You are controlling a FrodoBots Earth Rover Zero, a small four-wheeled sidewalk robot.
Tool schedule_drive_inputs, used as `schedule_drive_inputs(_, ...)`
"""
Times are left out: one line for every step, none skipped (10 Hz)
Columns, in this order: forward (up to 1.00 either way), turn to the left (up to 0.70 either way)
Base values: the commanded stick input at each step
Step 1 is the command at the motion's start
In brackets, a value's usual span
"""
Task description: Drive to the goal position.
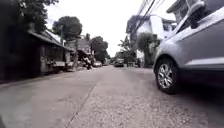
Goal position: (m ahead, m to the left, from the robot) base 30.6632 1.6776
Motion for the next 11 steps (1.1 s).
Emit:
schedule_drive_inputs(1.00, 0.00)
schedule_drive_inputs(1.00, 0.00)
schedule_drive_inputs(1.00, 0.00)
schedule_drive_inputs(1.00, 0.00)
schedule_drive_inputs(1.00, 0.00)
schedule_drive_inputs(1.00, 0.00)
schedule_drive_inputs(1.00, 0.00)
schedule_drive_inputs(1.00, 0.00)
schedule_drive_inputs(1.00, 0.00)
schedule_drive_inputs(1.00, 0.00)
schedule_drive_inputs(1.00, 0.00)
